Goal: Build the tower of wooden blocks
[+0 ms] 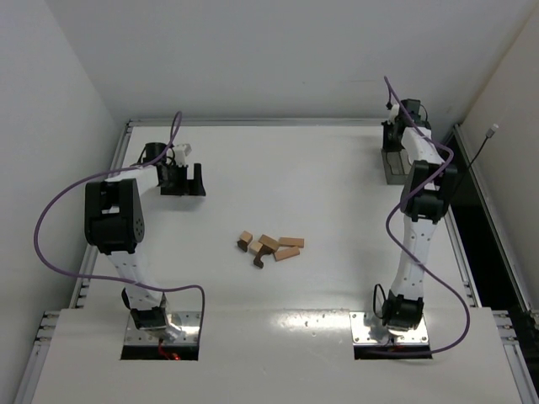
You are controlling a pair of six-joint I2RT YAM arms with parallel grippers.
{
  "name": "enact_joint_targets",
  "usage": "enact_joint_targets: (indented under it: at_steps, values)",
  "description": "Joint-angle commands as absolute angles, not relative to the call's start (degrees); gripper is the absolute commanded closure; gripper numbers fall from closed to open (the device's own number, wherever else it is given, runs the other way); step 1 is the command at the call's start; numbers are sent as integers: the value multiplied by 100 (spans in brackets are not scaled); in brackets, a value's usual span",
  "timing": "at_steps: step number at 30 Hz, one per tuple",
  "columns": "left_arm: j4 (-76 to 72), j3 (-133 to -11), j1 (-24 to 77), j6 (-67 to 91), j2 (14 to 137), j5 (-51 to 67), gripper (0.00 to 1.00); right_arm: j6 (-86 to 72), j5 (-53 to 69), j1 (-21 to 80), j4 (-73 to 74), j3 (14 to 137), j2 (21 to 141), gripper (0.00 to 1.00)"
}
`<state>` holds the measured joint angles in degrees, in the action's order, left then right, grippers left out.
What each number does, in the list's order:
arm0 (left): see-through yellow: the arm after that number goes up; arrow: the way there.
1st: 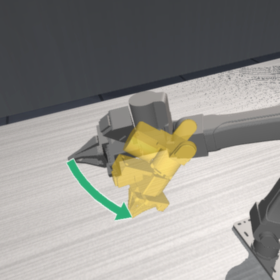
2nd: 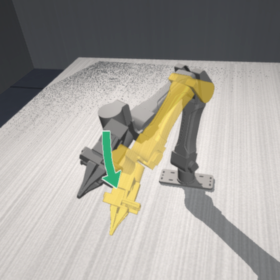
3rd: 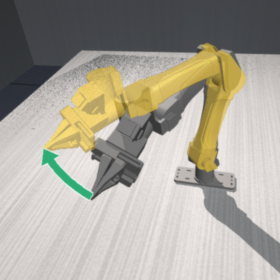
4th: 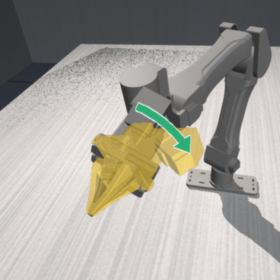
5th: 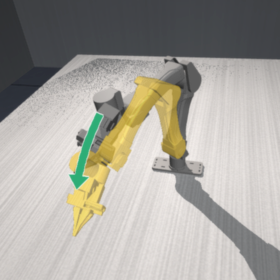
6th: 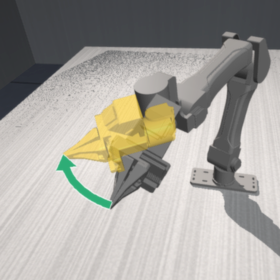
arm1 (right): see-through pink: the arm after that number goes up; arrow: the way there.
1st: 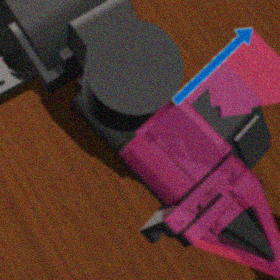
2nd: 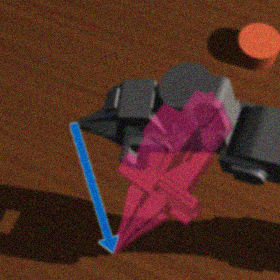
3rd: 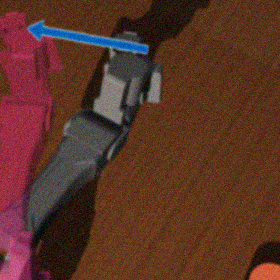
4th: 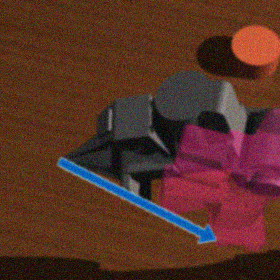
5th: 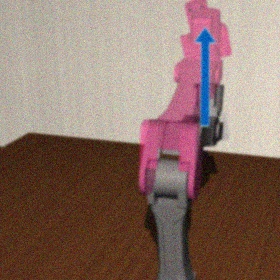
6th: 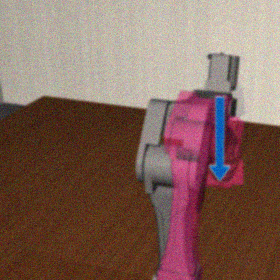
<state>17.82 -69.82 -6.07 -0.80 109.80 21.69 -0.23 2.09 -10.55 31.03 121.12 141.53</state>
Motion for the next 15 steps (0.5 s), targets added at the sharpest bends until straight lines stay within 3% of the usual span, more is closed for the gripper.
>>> enact_joint_targets:
  at_steps: [1, 3, 8, 11, 15]
  values:
    - [1793, -7058, -677, -70, 11057, 2285, 0, -141, 404, -1072, 3015, 12393, 14019, 98]
    - [1793, -7058, -677, -70, 11057, 2285, 0, -141, 483, -1124, 3015, 12393, 14019, 90]
    - [1793, -7058, -677, -18, 11057, 2285, 0, -79, 475, -1125, 3067, 12393, 14019, 51]
    - [1793, -7058, -677, -18, 11057, 2285, 0, -9, 475, -1055, 3067, 12340, 13966, 40]
    - [1793, -7005, -677, -18, 10996, 2232, 0, 44, 475, -1002, 2954, 12130, 13607, 38]
